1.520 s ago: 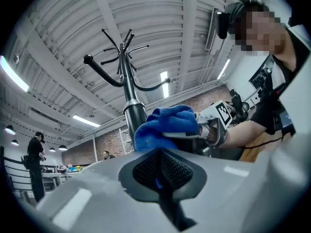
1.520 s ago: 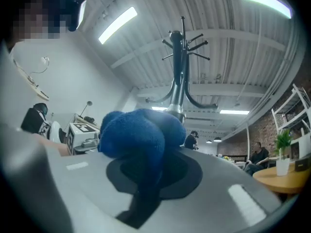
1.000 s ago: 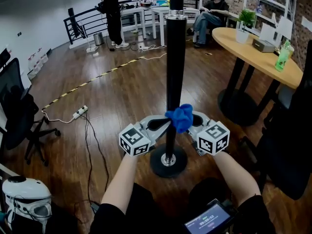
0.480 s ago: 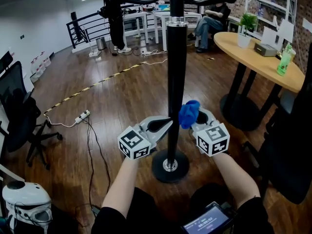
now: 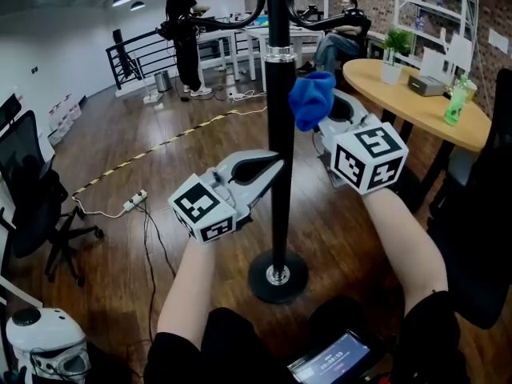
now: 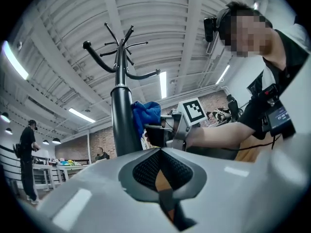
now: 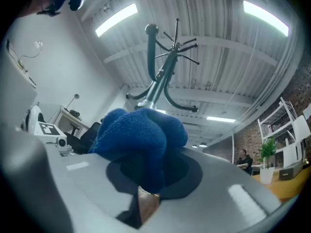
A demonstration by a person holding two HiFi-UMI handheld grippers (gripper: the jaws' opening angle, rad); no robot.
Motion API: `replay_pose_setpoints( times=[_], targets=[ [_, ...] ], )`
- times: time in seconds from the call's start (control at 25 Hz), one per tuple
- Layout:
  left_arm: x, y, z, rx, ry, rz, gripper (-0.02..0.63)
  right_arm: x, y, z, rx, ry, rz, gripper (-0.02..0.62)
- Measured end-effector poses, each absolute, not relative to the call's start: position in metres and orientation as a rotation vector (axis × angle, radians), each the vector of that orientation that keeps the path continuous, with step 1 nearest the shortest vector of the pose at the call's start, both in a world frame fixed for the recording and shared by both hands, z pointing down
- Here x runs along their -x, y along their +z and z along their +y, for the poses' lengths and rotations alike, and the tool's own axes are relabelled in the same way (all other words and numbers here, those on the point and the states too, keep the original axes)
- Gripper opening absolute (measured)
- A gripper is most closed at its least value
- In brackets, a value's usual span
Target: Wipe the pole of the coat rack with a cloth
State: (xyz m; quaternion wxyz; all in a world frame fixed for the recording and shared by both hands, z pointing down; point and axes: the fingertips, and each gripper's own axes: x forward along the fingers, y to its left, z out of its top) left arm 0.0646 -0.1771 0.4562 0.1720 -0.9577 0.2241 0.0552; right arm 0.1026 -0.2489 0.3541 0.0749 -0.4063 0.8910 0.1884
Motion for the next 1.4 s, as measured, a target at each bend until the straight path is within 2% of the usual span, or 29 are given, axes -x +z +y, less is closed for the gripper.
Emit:
replay_pose_setpoints(
  times=[0.2,0.44,0.64,1.08,1.4],
  targets=[
    [-0.061,0.437,-0.172,2.671,0.171,0.645,0.005,-0.089,0.308,-0.209,1.051,0.625,2.609,0.051],
    [-0.06,0.439,-0.176,2.675,0.152,0.659,0.005,-0.061,0.322,-0.186,0.959,0.747,2.636,0.051],
    [-0.058,0.457,-0.175,2.683,0.121,0.661,0.005,-0.05,0.383,-0.184,0.926,0.72,2.75,0.051],
    [-0.037,0.607,-0.194,2.861,-0.044,0.749,0.005,-0.028,0.563,-0.19,0.921,0.437,3.042,0.051],
    [-0.04,0.673,-0.202,2.974,-0.155,0.795,0.004,-0.025,0.633,-0.196,0.965,0.321,3.163,0.051]
  ],
)
